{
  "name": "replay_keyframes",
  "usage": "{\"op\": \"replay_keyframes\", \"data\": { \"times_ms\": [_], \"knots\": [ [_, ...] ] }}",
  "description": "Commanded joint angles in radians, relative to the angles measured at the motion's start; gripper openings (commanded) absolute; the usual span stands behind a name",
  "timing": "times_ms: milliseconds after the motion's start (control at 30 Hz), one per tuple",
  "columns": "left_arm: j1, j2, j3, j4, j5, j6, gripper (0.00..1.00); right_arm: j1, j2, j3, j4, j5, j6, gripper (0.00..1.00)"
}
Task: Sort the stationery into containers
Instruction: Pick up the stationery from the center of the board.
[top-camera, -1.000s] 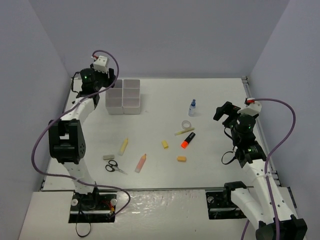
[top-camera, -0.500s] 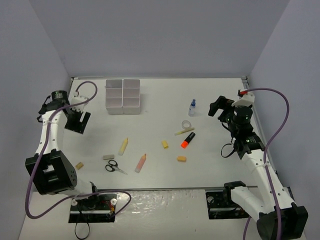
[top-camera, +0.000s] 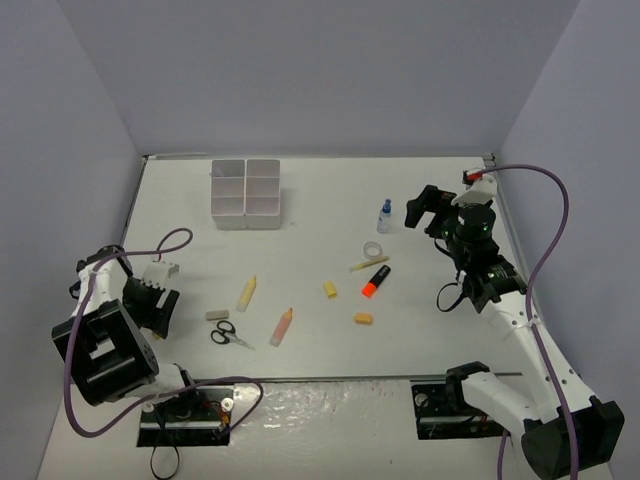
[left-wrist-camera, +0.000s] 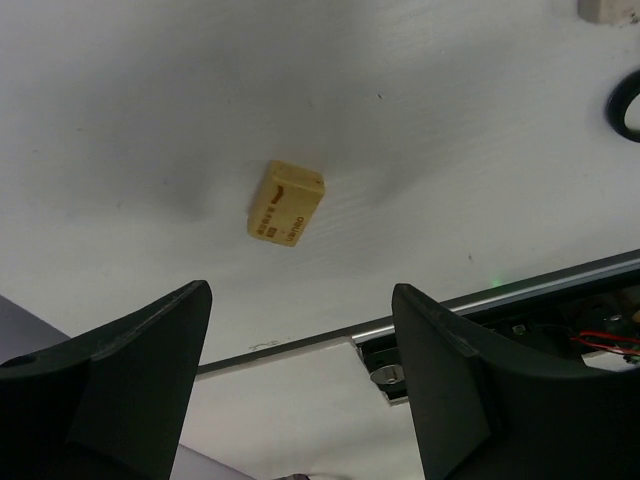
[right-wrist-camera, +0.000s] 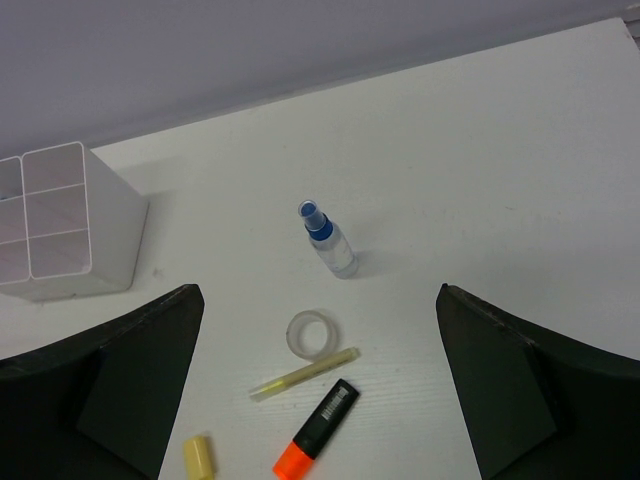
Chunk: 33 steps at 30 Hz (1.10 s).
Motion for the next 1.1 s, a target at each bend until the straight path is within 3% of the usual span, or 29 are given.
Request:
{"op": "replay_keyframes", "data": {
  "times_ms": [0,200,467,733,933,1067],
  "knots": [
    [0.003,-0.014,-0.01,0.03,0.007,0.06,0.65,0.017,0.014,0.054,0.047,0.038,-0.012,1.0],
    [0.038,0.107,-0.022,0.092,-0.013,0.066,0.56,0.026,0.002,0.051,0.043,0.051,-0.028,1.0],
    [0.032,0.064,-0.072,0.181,0.021,0.106,0.5,0.026,-0.018,0.032,0.041,0.07,-0.03,1.0],
    [0.027,0.128,-0.051,0.162,0.055,0.124,0.44,0.026,-0.023,0.029,0.041,0.075,-0.035,1.0],
    [0.008,0.127,-0.064,0.169,0.072,0.135,0.01,0.027,-0.039,0.021,0.038,0.094,-0.041,1.0],
    [0.007,0.129,-0.031,0.133,0.119,0.127,0.0,0.026,-0.045,0.012,0.038,0.099,-0.04,1.0]
  ]
}}
